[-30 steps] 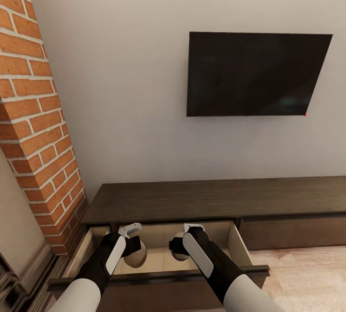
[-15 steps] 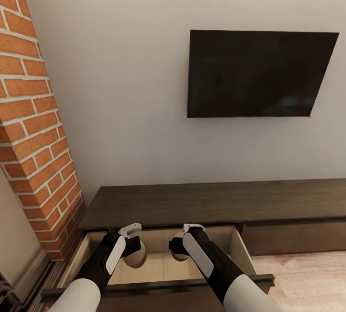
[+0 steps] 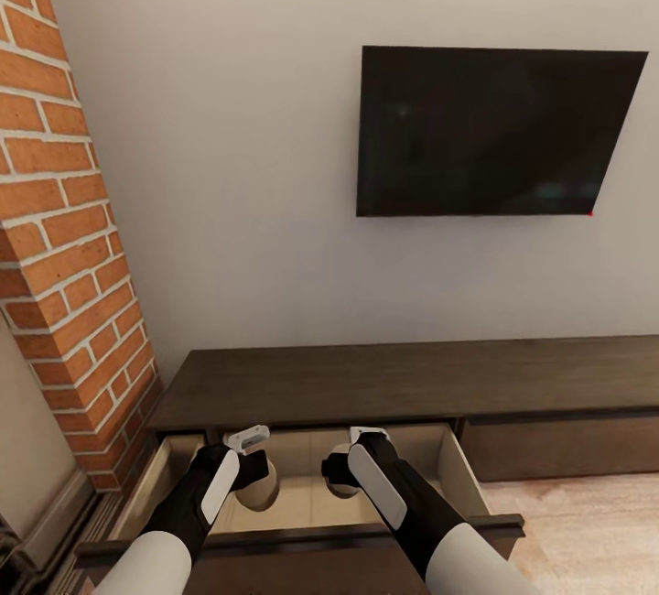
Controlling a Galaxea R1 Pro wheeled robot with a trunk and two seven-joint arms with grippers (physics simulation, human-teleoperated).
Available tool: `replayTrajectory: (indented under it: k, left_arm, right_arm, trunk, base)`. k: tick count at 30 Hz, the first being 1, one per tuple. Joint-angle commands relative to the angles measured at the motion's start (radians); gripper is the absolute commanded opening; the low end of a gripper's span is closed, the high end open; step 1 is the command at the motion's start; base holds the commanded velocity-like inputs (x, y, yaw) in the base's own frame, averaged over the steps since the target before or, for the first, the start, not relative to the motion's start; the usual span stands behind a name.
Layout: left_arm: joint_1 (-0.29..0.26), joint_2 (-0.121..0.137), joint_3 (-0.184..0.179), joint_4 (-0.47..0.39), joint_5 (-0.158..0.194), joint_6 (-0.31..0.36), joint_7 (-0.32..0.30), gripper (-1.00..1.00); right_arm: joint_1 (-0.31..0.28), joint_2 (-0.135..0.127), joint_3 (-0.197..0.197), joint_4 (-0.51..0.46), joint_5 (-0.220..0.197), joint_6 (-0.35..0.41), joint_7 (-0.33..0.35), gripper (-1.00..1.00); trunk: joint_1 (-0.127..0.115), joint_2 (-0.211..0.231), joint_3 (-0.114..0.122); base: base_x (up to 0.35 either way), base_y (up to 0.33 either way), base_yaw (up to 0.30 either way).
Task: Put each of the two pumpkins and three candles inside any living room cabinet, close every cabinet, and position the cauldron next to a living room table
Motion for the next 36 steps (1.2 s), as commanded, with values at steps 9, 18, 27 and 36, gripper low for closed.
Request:
replayTrajectory:
  k: [9,18,27,36]
  left_arm:
    - [0.0,0.0,0.0,0.0,0.0,0.0,-0.001,-1.0]
    - [0.0,0.001,0.0,0.0,0.0,0.002,0.0,-1.0]
    - [0.0,-0.001,0.0,0.0,0.0,0.0,0.0,-1.0]
    - [0.0,0.0,0.0,0.0,0.0,0.0,0.0,-1.0]
  right_arm:
    - [0.0,0.0,-0.001,0.0,0.001,-0.003,0.0,-1.0]
    - [0.0,0.0,-0.001,-0.001,0.001,-0.002,0.0,-1.0]
    - [0.0,0.0,0.0,-0.001,0.001,-0.002,0.0,-1.0]
    - [0.0,0.0,0.0,0.0,-0.001,0.002,0.001,-1.0]
  trunk:
    - [0.023,-0.042,-0.018]
    - [0.023,-0.042,-0.018]
    - [0.023,-0.042,-0.014]
    - [0.042,-0.077,-0.028]
  base:
    - [0.0,0.0,0.09]
    - [0.093,0.0,0.051]
    - [0.18,0.0,0.001]
    - [0.006,0.0,0.0]
